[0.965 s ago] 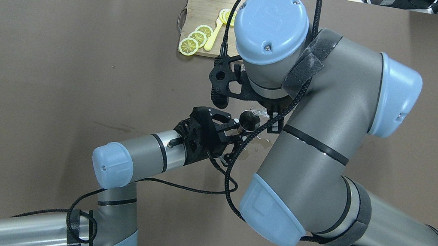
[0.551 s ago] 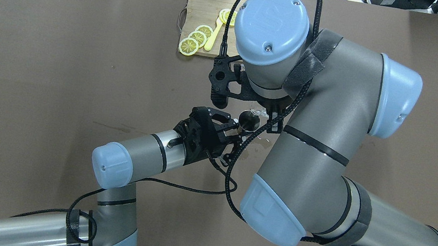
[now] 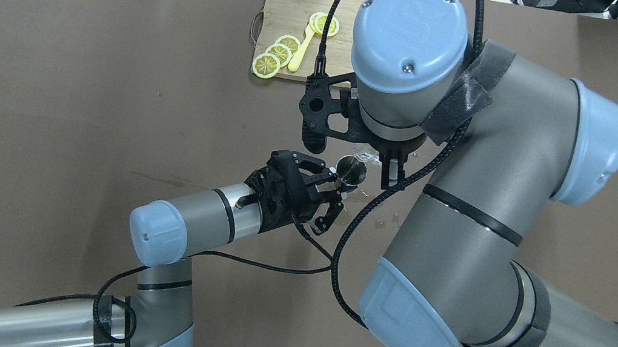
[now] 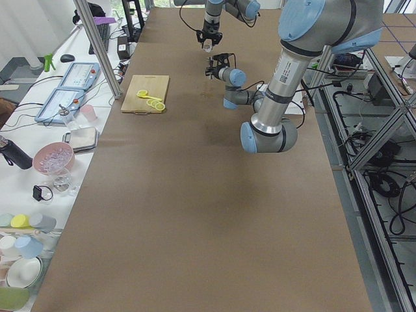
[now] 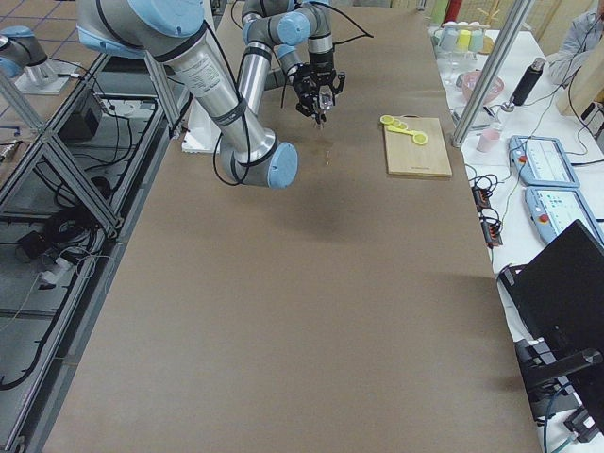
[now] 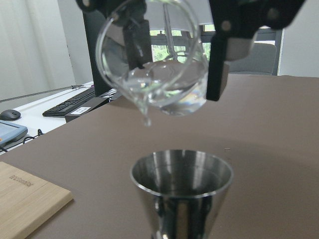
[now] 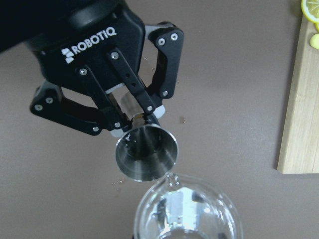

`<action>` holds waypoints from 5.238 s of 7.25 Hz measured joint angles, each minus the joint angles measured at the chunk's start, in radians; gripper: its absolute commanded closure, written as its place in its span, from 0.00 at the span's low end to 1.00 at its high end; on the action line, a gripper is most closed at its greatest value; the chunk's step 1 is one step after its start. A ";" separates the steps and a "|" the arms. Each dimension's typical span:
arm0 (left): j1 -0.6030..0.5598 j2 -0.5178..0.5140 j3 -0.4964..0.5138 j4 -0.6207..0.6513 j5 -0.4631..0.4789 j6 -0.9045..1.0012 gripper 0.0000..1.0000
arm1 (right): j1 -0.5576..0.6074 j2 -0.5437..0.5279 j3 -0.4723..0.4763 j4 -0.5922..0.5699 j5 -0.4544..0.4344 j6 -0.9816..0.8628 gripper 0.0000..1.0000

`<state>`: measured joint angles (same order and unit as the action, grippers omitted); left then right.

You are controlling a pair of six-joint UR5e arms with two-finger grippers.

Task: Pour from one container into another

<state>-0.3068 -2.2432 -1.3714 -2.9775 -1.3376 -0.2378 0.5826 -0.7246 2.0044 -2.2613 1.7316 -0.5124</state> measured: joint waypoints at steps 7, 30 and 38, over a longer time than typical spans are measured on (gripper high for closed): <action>-0.036 0.023 -0.008 -0.005 0.017 0.032 1.00 | 0.142 -0.142 0.144 0.173 0.193 -0.005 1.00; -0.244 0.299 0.026 -0.236 0.250 -0.087 1.00 | 0.466 -0.510 -0.862 2.220 0.715 0.510 1.00; -0.258 0.207 0.144 -0.107 0.245 -0.270 1.00 | 0.347 -0.556 -0.935 2.367 0.628 0.484 1.00</action>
<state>-0.5652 -2.0363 -1.2271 -3.0840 -1.0923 -0.5080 0.9298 -1.2809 1.0697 0.1060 2.3595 -0.0280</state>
